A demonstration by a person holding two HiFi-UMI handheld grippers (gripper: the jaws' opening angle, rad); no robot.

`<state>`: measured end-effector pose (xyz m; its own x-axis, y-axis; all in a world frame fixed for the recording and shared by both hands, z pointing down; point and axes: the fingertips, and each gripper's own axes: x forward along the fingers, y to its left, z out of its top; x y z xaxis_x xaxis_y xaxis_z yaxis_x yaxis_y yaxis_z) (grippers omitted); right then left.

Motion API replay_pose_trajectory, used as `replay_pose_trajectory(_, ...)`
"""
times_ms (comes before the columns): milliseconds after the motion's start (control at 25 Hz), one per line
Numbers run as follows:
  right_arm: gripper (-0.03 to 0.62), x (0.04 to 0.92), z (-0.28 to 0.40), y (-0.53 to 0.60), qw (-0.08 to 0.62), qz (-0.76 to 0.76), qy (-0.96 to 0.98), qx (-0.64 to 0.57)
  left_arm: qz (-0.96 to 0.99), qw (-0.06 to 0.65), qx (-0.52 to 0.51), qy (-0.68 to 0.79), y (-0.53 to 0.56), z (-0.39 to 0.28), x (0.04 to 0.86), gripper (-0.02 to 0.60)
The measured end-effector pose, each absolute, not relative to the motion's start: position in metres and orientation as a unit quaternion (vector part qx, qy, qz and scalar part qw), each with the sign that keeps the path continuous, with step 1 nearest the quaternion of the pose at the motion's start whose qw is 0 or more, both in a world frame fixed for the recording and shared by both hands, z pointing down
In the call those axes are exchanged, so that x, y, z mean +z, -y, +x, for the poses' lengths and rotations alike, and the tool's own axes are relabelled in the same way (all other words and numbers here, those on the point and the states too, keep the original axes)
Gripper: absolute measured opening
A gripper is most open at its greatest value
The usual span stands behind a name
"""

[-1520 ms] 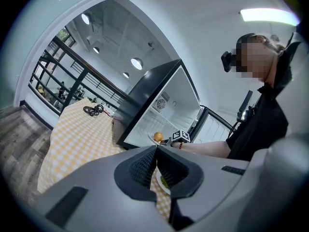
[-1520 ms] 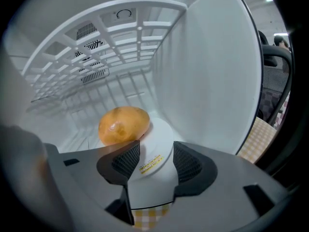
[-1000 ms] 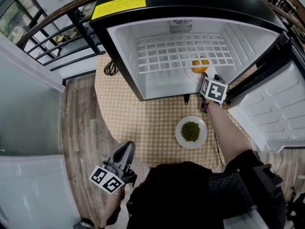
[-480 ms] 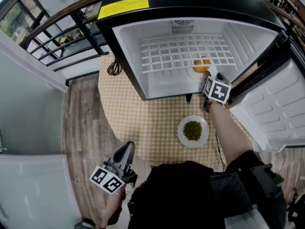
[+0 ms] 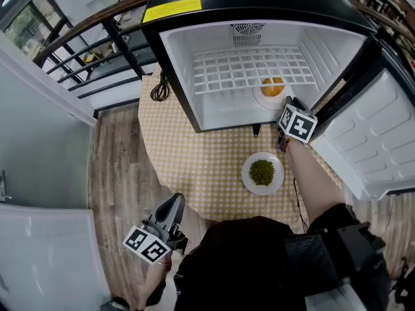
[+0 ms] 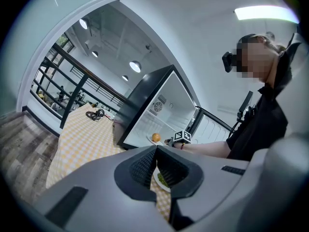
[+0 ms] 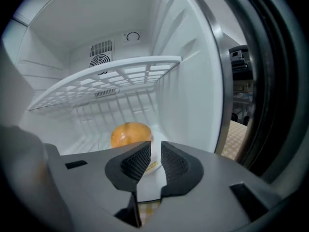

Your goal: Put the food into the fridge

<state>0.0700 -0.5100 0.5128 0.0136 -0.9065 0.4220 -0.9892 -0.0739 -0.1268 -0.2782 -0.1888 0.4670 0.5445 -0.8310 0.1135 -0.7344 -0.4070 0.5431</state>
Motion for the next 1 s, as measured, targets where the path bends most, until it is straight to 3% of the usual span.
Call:
replay_pose_trajectory(280,0.031,0.497,0.067,0.476,0.059,0.689,0.685,0.228,0.838,0.263,-0.088,0.470,0.167,-0.277,0.449,0.012)
replay_pose_trajectory(1000,0.015,0.382,0.023,0.334,-0.183,0.485,0.787,0.333,0.871,0.222,-0.119,0.421,0.118,-0.237,0.402,0.012)
